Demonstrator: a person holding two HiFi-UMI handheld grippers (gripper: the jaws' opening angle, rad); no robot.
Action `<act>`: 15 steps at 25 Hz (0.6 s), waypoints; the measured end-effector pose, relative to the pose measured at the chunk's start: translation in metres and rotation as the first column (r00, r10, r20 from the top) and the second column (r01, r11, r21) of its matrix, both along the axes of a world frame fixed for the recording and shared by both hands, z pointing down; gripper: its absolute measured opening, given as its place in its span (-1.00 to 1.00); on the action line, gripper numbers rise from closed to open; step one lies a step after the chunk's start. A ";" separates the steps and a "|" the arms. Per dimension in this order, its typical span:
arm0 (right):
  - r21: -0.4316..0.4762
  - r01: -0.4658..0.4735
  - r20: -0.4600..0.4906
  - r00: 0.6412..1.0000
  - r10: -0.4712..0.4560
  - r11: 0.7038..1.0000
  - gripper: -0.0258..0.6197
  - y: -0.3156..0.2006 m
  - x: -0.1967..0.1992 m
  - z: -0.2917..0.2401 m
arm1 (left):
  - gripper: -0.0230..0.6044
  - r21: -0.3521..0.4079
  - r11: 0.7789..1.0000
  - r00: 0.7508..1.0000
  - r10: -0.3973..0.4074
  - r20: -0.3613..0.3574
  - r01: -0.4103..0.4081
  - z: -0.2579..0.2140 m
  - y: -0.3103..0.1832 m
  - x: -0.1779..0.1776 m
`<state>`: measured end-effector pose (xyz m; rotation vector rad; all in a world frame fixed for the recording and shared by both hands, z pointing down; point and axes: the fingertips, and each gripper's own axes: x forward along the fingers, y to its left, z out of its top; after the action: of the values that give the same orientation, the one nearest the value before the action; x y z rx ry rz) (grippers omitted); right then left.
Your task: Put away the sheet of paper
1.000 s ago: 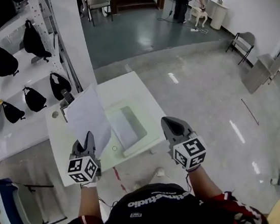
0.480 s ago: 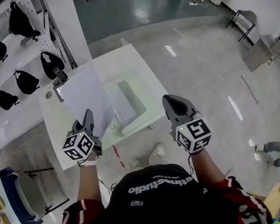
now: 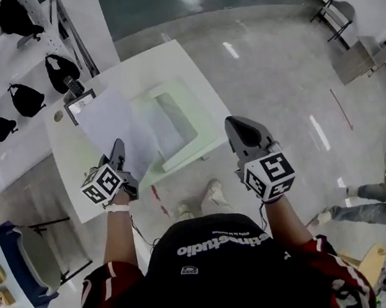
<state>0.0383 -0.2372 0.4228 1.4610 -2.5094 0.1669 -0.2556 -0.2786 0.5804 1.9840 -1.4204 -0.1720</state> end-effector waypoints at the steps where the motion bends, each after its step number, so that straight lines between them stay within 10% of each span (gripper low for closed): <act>1: 0.000 0.001 0.000 1.000 -0.001 1.000 -0.91 0.000 0.001 0.000 | -0.91 -0.009 1.000 1.000 0.000 -0.005 0.000 0.004 0.000 0.001; 15: -0.020 0.028 -0.016 0.999 -0.028 0.999 -0.91 -0.004 0.004 0.007 | -0.91 -0.161 0.987 1.000 -0.020 -0.020 0.016 0.073 0.004 0.008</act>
<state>0.0427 -0.2413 0.4299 1.4136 -2.5071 0.1738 -0.2475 -0.2745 0.6535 1.8337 -1.3940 -0.0836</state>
